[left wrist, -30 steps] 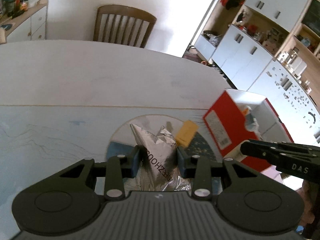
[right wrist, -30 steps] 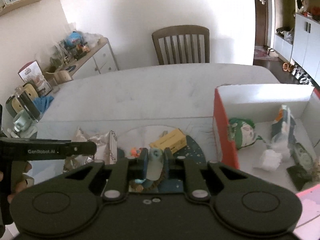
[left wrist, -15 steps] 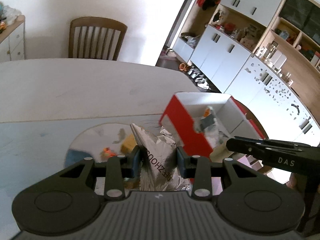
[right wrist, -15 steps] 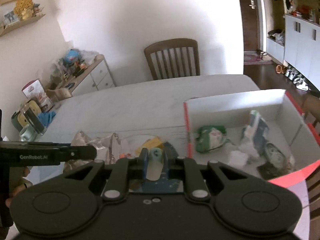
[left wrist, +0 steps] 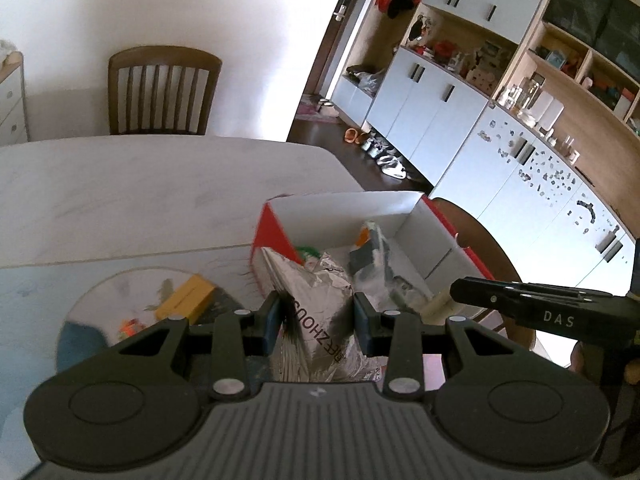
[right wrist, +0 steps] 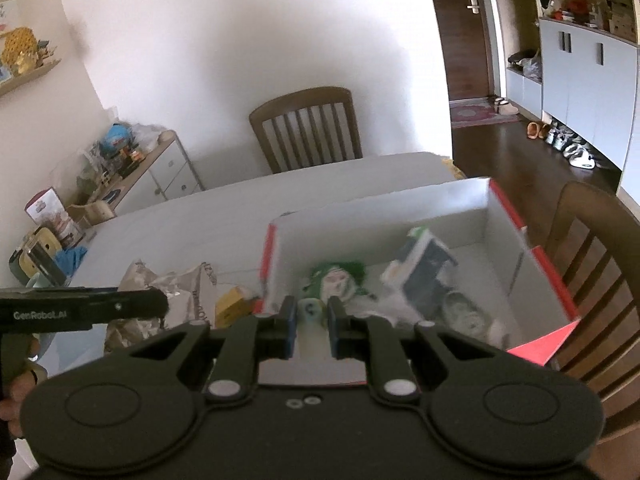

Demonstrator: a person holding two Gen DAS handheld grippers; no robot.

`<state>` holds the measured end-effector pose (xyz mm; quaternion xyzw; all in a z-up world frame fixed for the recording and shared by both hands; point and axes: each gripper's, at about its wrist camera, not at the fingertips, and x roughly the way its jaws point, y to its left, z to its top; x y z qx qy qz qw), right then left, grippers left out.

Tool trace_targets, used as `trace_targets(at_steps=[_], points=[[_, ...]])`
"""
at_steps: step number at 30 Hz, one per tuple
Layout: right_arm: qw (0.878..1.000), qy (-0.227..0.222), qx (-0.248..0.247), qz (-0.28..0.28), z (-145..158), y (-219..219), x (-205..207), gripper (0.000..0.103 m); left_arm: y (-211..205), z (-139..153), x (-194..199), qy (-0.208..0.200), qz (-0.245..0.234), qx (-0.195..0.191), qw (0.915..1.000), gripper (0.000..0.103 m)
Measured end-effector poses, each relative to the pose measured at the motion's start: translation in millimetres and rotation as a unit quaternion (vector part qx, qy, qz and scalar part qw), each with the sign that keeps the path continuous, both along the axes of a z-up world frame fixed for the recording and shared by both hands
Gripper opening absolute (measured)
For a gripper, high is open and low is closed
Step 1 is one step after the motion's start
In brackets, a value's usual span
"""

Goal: Organize objects
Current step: 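Carry the silver snack bag and green charm into the shoebox with both grippers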

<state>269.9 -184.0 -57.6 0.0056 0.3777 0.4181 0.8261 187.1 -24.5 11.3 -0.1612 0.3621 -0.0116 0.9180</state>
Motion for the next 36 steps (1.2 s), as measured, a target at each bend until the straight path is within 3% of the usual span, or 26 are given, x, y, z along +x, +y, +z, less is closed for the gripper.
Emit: trace_targets(at_steps=[7, 18, 28, 36], points=[[1.0, 0.0, -0.003, -0.003, -3.7, -28.3, 38.8, 0.014, -40.8, 1.0, 33.0, 0.009, -0.013, 0.032, 0.9994, 0.037], [0.997, 0.024, -0.068, 0.025, -25.0, -31.2, 91.4, 0.014, -95.5, -13.7, 87.8, 0.051, -0.047, 0.087, 0.9939, 0.037], [0.989, 0.072, -0.117, 0.057, -44.8, -14.4, 120.7, 0.014, -102.9, -31.2, 125.6, 0.129, -0.045, 0.136, 0.9812, 0.037], [0.984, 0.095, -0.131, 0.07, -58.6, -9.6, 137.3, 0.014, -114.5, -41.1, 146.6, 0.15, -0.054, 0.128, 0.979, 0.037]])
